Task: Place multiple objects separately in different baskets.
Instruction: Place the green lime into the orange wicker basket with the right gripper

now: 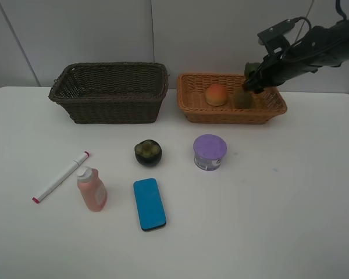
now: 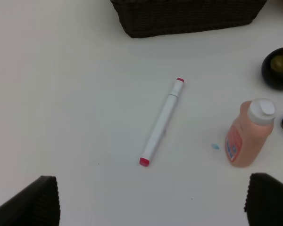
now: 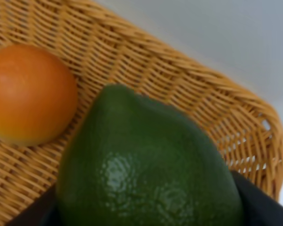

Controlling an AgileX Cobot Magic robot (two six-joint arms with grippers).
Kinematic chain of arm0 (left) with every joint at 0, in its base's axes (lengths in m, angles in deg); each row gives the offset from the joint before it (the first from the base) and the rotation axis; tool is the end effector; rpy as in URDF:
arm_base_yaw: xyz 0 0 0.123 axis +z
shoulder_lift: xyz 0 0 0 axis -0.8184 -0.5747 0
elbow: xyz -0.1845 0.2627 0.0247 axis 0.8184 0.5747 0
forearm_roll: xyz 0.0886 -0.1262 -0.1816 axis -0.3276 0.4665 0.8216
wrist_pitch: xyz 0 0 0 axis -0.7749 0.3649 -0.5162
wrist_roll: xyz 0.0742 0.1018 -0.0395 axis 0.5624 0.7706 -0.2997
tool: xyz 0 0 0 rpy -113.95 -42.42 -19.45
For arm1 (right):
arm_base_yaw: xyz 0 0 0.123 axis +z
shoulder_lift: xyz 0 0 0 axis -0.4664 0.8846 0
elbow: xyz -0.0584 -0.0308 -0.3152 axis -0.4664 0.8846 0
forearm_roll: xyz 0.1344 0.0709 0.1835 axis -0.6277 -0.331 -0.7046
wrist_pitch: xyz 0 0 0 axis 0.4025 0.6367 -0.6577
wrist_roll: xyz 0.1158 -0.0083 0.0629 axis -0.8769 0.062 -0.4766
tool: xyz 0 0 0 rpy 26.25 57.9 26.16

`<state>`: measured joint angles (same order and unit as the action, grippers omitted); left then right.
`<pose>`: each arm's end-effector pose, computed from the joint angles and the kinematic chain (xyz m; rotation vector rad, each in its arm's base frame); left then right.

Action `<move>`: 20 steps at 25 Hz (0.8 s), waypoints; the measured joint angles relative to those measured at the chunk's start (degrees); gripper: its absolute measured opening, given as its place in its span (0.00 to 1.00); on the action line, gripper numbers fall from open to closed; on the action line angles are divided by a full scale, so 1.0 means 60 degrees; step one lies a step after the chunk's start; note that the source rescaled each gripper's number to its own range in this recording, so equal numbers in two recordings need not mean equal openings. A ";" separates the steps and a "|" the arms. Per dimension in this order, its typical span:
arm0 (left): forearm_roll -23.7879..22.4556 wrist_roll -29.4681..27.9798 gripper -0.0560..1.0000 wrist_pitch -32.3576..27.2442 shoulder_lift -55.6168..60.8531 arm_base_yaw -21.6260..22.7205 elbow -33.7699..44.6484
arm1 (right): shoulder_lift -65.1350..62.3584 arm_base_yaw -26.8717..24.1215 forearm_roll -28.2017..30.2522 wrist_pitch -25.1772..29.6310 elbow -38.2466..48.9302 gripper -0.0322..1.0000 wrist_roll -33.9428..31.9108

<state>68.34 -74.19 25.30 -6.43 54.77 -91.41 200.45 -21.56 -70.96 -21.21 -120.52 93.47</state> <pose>-0.0087 -0.0070 0.2535 0.0687 2.1076 -0.0375 0.4713 0.0526 0.1860 -0.6655 2.2473 -0.1663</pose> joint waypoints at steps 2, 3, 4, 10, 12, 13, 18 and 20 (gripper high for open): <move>0.0000 0.0000 1.00 0.0000 0.0000 0.0000 0.0000 | 0.0063 0.0000 0.0000 0.0000 0.0000 0.13 0.0000; 0.0000 0.0000 1.00 0.0000 0.0000 0.0000 0.0000 | 0.0077 0.0000 0.0000 0.0000 0.0000 0.13 0.0000; 0.0000 0.0000 1.00 0.0000 0.0000 0.0000 0.0000 | 0.0087 0.0000 0.0000 0.0004 0.0000 0.13 0.0000; 0.0000 0.0000 1.00 0.0000 0.0000 0.0000 0.0000 | 0.0125 0.0000 -0.0008 0.0021 0.0000 0.13 0.0000; 0.0000 0.0000 1.00 0.0000 0.0000 0.0000 0.0000 | 0.0125 0.0000 -0.0017 0.0025 0.0000 0.13 0.0000; 0.0000 0.0000 1.00 0.0000 0.0000 0.0000 0.0000 | 0.0125 0.0000 -0.0017 0.0033 0.0000 0.13 0.0000; 0.0000 0.0000 1.00 0.0000 0.0000 0.0000 0.0000 | 0.0125 0.0000 -0.0119 0.0036 0.0000 0.13 0.0000; 0.0000 0.0000 1.00 0.0000 0.0000 0.0000 0.0000 | 0.0125 0.0000 -0.0170 0.0036 0.0000 0.14 0.0000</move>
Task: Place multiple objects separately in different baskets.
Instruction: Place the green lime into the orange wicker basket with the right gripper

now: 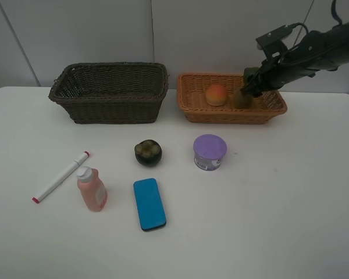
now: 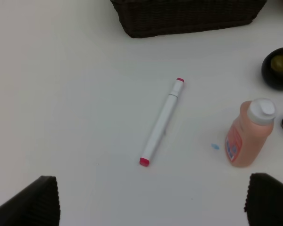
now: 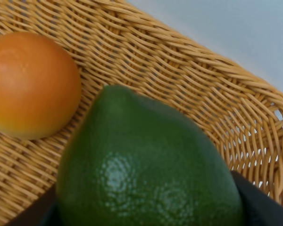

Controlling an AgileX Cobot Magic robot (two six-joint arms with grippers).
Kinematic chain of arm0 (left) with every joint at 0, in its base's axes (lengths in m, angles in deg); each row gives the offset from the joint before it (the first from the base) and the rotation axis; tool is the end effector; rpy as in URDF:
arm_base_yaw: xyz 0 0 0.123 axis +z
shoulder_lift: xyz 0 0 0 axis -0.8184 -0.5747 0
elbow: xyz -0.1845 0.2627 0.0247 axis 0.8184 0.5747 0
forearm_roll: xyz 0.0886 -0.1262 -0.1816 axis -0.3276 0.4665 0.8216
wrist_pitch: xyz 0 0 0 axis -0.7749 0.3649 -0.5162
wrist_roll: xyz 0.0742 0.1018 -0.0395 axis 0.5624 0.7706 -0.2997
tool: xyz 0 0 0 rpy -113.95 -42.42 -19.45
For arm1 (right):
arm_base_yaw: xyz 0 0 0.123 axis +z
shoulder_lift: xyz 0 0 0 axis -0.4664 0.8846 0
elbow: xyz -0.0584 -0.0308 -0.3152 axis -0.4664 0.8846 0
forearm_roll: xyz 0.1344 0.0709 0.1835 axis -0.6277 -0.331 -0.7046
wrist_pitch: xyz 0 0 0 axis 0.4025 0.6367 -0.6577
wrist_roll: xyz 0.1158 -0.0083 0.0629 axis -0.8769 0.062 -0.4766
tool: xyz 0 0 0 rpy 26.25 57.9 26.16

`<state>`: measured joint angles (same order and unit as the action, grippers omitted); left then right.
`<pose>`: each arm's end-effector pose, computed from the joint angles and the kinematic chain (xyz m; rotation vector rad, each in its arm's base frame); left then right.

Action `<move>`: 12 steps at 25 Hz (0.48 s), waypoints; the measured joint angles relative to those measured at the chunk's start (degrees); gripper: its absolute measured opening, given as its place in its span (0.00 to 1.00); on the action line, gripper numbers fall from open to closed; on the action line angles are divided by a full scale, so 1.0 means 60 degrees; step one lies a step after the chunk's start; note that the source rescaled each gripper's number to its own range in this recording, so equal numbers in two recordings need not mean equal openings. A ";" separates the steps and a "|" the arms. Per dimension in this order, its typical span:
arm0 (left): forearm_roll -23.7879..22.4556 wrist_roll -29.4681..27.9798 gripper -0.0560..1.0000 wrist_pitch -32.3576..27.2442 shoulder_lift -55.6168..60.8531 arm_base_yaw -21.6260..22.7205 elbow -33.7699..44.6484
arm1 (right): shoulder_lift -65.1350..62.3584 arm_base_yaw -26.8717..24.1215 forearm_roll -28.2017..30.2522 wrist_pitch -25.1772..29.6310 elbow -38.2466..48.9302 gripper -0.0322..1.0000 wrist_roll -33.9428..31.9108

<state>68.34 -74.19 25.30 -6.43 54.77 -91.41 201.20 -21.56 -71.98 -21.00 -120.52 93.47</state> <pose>-0.0087 -0.0070 0.2535 0.0687 2.1076 -0.0375 0.4717 0.0530 0.1795 -0.6514 2.2677 -0.1514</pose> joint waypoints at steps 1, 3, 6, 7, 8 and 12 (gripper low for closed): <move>0.0000 0.0000 1.00 0.0000 0.0000 0.0000 0.0000 | 0.0000 0.0000 -0.0032 -0.0032 0.0000 0.22 -0.0006; 0.0000 0.0000 1.00 0.0000 0.0000 0.0000 0.0000 | 0.0000 0.0000 -0.0193 -0.0086 0.0000 0.61 -0.0006; 0.0000 0.0000 1.00 0.0000 0.0000 0.0000 0.0000 | 0.0000 0.0000 -0.0251 -0.0108 0.0000 0.91 -0.0006; 0.0000 0.0000 1.00 0.0000 0.0000 0.0000 0.0000 | 0.0000 0.0000 -0.0259 -0.0108 0.0000 0.96 -0.0006; 0.0000 0.0000 1.00 0.0000 0.0000 0.0000 0.0000 | 0.0000 0.0000 -0.0259 -0.0108 0.0000 0.97 -0.0006; 0.0000 0.0000 1.00 0.0000 0.0000 0.0000 0.0000 | 0.0000 0.0000 -0.0259 -0.0117 0.0000 1.00 -0.0006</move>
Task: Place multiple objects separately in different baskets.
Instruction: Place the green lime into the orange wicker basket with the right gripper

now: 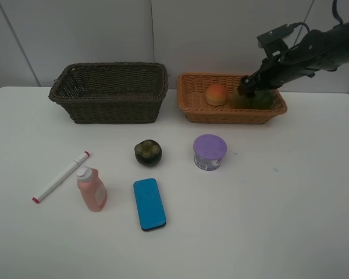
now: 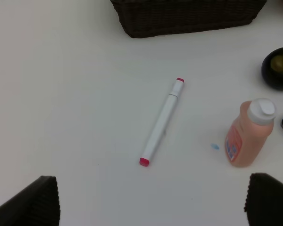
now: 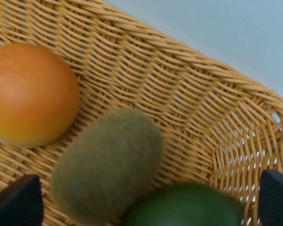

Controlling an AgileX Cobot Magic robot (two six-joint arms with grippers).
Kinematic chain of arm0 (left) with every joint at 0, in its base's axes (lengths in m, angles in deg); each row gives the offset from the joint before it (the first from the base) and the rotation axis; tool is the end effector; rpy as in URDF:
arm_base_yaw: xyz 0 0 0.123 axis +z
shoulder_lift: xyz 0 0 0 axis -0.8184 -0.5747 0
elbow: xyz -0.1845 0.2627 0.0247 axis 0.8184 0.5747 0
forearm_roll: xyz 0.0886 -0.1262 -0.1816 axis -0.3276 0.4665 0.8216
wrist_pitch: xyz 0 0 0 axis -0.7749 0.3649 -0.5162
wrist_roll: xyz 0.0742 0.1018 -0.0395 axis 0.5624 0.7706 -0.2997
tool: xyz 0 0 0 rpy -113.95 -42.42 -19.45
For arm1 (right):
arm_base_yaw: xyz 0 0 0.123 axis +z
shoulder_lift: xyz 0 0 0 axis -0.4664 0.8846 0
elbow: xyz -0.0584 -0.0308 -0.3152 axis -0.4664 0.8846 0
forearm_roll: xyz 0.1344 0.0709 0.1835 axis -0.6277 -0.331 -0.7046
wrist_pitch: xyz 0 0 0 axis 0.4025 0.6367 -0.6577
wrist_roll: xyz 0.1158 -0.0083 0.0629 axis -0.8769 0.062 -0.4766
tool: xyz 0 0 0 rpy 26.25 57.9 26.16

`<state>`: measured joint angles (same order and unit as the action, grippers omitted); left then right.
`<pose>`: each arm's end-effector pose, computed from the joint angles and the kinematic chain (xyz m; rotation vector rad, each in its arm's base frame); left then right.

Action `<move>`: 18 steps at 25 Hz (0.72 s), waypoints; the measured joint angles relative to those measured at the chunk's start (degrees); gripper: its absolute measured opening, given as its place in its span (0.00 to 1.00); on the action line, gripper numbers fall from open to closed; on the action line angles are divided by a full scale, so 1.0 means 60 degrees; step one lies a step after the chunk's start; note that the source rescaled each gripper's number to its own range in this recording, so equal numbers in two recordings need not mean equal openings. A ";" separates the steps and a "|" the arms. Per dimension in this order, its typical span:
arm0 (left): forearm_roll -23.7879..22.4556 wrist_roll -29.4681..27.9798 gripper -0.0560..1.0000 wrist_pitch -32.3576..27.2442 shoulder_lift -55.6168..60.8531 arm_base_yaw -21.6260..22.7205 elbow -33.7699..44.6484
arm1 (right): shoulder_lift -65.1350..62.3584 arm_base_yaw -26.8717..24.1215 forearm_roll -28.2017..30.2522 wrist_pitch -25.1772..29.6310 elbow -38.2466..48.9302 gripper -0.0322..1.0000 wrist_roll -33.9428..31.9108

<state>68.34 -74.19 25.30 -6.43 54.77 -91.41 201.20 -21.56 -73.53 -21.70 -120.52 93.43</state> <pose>-0.0087 -0.0070 0.2535 0.0687 2.1076 -0.0375 0.4728 0.0536 0.1807 -0.6180 2.2629 -0.1363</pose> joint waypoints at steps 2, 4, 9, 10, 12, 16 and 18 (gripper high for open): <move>0.0000 0.0000 1.00 0.0000 0.0000 0.0000 0.0000 | 0.0000 0.0000 0.0000 0.0000 0.0000 1.00 0.0000; 0.0000 0.0000 1.00 0.0000 0.0000 0.0000 0.0000 | 0.0000 0.0000 -0.0003 0.0000 0.0000 1.00 0.0000; 0.0000 0.0000 1.00 0.0000 0.0000 0.0000 0.0000 | 0.0000 0.0000 -0.0003 0.0000 0.0000 1.00 0.0000; 0.0000 0.0000 1.00 0.0000 0.0000 0.0000 0.0000 | 0.0000 0.0000 -0.0003 0.0000 0.0000 1.00 0.0000; 0.0000 0.0000 1.00 0.0000 0.0000 0.0000 0.0000 | 0.0000 0.0000 -0.0003 0.0000 0.0000 1.00 0.0000; 0.0000 0.0000 1.00 0.0000 0.0000 0.0000 0.0000 | 0.0000 0.0000 -0.0026 0.0000 0.0000 1.00 0.0000; 0.0000 0.0000 1.00 0.0000 0.0000 0.0000 0.0000 | 0.0000 0.0000 -0.0026 0.0000 0.0000 1.00 0.0000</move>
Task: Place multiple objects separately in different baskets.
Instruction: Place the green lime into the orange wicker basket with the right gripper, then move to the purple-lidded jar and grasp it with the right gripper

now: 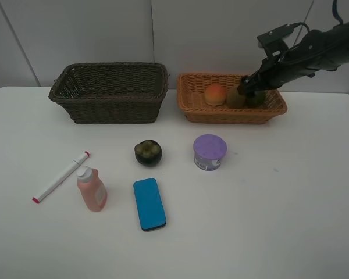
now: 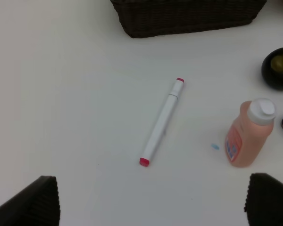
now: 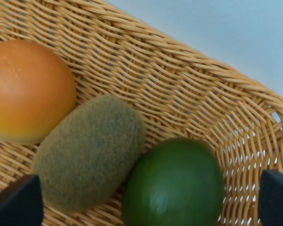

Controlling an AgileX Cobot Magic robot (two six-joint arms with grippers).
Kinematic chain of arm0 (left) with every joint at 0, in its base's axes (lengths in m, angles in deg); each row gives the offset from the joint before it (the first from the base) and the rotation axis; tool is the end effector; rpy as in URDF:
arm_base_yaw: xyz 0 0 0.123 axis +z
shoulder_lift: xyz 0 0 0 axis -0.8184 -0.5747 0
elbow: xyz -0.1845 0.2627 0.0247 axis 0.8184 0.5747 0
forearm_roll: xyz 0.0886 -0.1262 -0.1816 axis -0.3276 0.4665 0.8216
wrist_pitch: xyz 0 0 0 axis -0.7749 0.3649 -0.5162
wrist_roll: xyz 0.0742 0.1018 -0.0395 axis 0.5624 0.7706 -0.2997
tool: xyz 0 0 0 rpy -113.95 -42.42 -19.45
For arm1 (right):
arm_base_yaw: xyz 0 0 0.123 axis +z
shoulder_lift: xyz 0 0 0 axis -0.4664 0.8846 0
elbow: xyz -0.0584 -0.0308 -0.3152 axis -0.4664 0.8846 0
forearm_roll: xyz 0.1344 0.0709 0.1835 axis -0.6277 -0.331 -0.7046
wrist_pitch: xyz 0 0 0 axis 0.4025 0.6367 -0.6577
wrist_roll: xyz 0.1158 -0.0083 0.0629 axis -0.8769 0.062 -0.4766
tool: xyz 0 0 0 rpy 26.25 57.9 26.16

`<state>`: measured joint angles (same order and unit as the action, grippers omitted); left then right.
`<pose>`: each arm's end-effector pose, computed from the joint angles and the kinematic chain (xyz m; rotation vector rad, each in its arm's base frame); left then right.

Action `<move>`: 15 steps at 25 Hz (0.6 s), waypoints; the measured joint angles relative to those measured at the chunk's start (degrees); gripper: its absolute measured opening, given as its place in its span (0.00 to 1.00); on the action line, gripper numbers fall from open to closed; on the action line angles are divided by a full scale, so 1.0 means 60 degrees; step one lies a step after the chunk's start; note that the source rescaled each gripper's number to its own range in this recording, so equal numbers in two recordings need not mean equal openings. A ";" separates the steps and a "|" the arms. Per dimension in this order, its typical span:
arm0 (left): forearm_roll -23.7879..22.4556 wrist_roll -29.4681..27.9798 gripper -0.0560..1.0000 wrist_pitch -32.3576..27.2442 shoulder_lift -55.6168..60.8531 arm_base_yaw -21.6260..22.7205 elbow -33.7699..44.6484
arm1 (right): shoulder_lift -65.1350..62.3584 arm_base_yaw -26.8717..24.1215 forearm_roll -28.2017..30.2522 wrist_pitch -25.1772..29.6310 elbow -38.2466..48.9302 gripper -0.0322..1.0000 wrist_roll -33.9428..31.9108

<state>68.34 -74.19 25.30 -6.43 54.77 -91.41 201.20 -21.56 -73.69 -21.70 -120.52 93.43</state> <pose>-0.0087 -0.0070 0.2535 0.0687 2.1076 -0.0375 0.4728 0.0536 0.1807 -0.6150 2.2636 -0.1345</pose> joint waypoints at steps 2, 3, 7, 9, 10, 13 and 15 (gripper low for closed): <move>0.0000 0.0000 1.00 0.0000 0.0000 0.0000 0.0000 | -0.0009 0.0000 0.0000 0.0000 0.0000 1.00 0.0000; 0.0000 0.0000 1.00 0.0000 0.0000 0.0000 0.0000 | -0.0030 0.0000 0.0000 0.0000 0.0000 1.00 0.0000; 0.0000 0.0000 1.00 0.0000 0.0000 0.0000 0.0000 | -0.0240 0.0000 -0.0109 0.0035 0.0000 1.00 0.0000; 0.0000 0.0000 1.00 0.0000 0.0000 0.0000 0.0000 | -0.0407 0.0020 -0.0246 0.0196 0.0000 1.00 0.0000; 0.0000 0.0000 1.00 0.0000 0.0000 0.0000 0.0000 | -0.0512 0.0042 -0.0303 0.0307 0.0000 1.00 0.0000; 0.0000 0.0000 1.00 0.0000 0.0000 0.0000 0.0000 | -0.0798 0.0188 -0.0415 0.0669 0.0000 1.00 -0.0105; 0.0000 0.0000 1.00 0.0000 0.0000 0.0000 0.0000 | -0.0995 0.0309 -0.0433 0.0955 0.0000 1.00 -0.0433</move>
<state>68.34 -74.19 25.30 -6.43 54.77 -91.41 195.23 -19.70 -76.29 -15.97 -120.52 90.84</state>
